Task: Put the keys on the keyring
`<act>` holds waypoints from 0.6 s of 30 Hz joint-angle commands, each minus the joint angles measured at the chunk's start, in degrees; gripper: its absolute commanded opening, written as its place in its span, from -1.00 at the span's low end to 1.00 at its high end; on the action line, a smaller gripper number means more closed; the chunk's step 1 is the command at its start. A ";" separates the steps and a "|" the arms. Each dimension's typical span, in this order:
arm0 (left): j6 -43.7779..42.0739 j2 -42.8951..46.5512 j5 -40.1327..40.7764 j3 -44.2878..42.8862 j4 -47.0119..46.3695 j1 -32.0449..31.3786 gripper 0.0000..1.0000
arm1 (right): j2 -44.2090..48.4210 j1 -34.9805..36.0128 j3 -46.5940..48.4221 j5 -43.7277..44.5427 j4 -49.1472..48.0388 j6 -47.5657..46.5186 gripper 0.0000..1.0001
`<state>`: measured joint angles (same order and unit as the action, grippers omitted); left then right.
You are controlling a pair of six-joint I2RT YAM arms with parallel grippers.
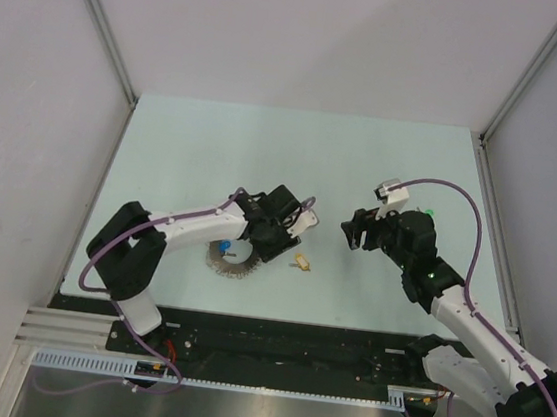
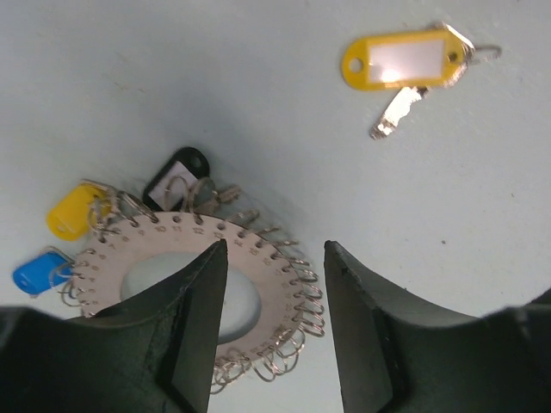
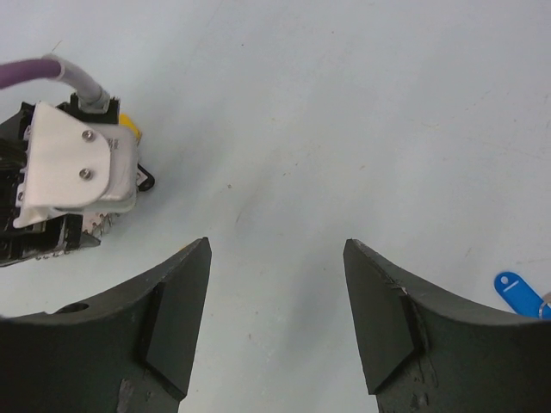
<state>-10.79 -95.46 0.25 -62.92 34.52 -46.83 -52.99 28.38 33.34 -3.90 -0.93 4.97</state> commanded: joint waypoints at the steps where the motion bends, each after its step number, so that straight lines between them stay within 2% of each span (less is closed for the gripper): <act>1: -0.29 -2.35 2.65 -6.16 0.01 1.30 0.05 | 1.58 0.01 -0.12 1.00 -1.53 0.30 0.36; 9: -1.43 -8.07 -1.83 -11.08 4.14 5.78 -0.06 | 2.37 0.01 -0.56 0.30 -1.53 -0.23 0.36; 13: -1.69 -9.65 -4.55 -12.49 5.55 6.92 -0.24 | 2.10 0.01 -0.73 0.04 -1.62 -0.31 0.36; 18: -1.69 -10.97 -6.49 -13.55 6.35 7.81 -0.33 | 1.84 0.01 -0.82 -0.67 -1.79 -0.58 0.36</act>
<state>-11.62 -106.00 -2.90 -73.36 39.11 -39.59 -51.72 28.38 32.67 -3.95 -1.08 4.93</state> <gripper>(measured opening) 0.341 0.681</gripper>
